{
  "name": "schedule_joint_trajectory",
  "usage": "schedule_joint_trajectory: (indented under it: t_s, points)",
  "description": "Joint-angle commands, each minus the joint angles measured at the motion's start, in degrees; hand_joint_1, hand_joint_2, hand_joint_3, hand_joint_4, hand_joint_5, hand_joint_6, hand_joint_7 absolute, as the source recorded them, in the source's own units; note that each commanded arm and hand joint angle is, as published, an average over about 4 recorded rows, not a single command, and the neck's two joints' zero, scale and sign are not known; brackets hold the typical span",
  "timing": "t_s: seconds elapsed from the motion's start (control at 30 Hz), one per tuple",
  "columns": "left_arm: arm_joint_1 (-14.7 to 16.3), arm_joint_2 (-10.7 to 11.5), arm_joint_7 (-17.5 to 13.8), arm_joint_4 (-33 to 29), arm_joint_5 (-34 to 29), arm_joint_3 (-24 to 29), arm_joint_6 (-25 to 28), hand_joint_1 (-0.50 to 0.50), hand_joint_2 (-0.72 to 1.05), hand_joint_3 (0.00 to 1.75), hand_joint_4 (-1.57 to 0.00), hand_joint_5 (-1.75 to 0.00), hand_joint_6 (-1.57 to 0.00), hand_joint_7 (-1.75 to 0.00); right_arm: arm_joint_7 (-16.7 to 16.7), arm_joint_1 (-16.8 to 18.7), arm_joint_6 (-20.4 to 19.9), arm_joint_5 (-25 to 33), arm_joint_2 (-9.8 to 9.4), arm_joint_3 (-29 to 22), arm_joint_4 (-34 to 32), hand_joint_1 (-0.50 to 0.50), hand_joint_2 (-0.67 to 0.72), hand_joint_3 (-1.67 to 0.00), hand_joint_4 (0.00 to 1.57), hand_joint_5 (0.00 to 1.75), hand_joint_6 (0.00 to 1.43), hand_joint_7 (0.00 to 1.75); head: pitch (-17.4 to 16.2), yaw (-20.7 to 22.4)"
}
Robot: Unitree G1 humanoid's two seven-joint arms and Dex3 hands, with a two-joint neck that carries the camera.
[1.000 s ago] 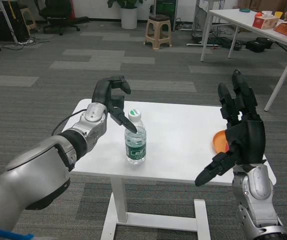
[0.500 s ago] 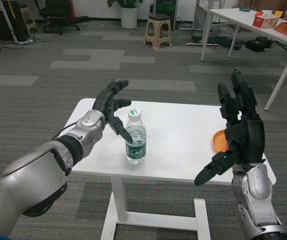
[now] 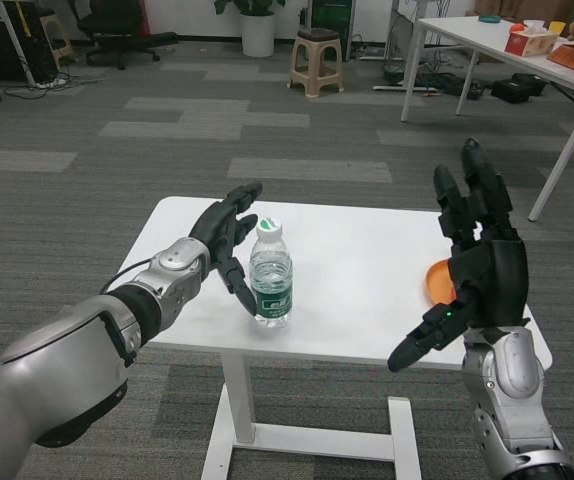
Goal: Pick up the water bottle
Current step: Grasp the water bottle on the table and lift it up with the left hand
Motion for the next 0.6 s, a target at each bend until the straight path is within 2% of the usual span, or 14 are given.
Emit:
schedule_joint_trajectory:
  t_s: [0.03, 0.17, 0.3, 0.4, 0.6]
  points:
    - [0.92, -0.21, 0.88, 1.24, -1.50, -4.39, 0.42, -0.47, -0.72, 0.09, 0.00, -0.10, 0.00, 0.00, -0.24, 0.69, -0.53, 0.43, 0.08, 0.33, 0.21, -0.17, 0.72, 0.00, 0.11, 0.00, 0.00, 0.00, -0.11, -0.13]
    - [0.95, -1.33, 4.15, 2.96, -4.95, -11.13, 0.33, -0.47, -0.72, 0.09, 0.00, -0.05, 0.00, 0.00, -0.24, 0.69, -0.53, 0.47, 0.08, 0.83, 0.39, -0.17, 0.72, 0.00, 0.11, 0.00, 0.00, 0.00, 0.13, -0.60]
    - [0.95, -1.94, 6.57, 3.27, -5.24, -12.98, 0.24, -0.46, -0.72, 0.09, 0.00, 0.00, 0.00, 0.00, -0.24, 0.62, -0.53, 0.47, 0.05, 0.96, 0.43, -0.17, 0.72, 0.00, 0.10, 0.00, 0.00, 0.00, 0.31, -0.80]
    - [0.97, -2.60, 8.61, 3.79, -7.90, -15.86, 0.24, -0.46, -0.72, 0.09, 0.00, 0.00, 0.00, 0.00, -0.24, 0.60, -0.53, 0.47, -0.14, 1.23, 0.39, -0.17, 0.72, 0.00, 0.11, 0.00, 0.00, 0.00, 0.14, -0.92]
    - [0.97, -3.20, 10.74, 4.34, -11.46, -18.62, 0.35, -0.48, -0.72, 0.09, 0.00, 0.00, 0.00, 0.00, -0.41, 0.60, -0.46, 0.47, -0.43, 1.58, 0.35, -0.17, 0.72, 0.00, 0.11, 0.00, 0.00, 0.00, -0.35, -0.79]
